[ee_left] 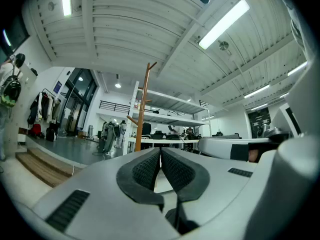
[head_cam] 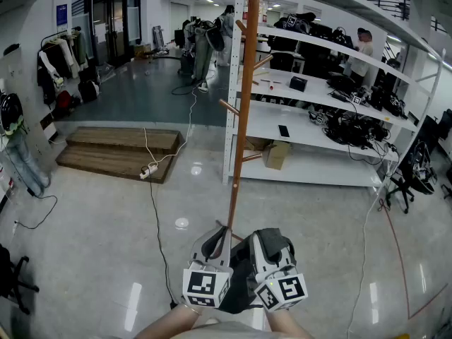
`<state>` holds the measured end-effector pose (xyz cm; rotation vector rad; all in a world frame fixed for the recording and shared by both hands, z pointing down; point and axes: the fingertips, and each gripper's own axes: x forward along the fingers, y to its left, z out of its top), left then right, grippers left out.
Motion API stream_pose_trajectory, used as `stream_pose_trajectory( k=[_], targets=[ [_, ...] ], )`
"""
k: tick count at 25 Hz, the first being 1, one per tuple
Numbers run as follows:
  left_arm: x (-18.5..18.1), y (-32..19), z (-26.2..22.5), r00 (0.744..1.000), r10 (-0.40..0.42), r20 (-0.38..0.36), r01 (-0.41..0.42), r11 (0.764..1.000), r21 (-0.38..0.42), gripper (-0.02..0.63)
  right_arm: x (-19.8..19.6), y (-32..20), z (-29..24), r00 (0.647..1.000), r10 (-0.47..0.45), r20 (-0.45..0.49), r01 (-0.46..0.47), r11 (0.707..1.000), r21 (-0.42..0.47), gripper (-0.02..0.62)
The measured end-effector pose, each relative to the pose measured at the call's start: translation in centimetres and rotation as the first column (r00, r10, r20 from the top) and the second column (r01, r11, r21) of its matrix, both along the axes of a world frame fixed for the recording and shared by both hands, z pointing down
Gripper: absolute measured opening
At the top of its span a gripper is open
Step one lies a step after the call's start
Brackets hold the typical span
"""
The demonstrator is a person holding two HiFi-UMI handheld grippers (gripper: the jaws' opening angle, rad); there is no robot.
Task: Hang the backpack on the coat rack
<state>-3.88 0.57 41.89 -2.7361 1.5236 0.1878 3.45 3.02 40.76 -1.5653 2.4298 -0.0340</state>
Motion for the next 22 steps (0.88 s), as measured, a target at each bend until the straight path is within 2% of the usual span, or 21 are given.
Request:
stream_pose_trajectory(
  k=[12, 22],
  targets=[
    [0.1, 0.3, -0.4, 1.000, -0.007, -0.010, 0.007, 1.000, -0.008, 0.021, 0.0, 0.3, -0.3, 1.000, -0.020, 0.019, 0.020, 1.000, 0.005, 0.037],
    [0.4, 0.2, -0.3, 0.999, -0.034, -0.010, 0.034, 0.999, -0.014, 0.021, 3.0, -0.5, -1.8, 1.000, -0.001, 0.002, 0.000, 0.999, 0.054, 0.037]
  ],
)
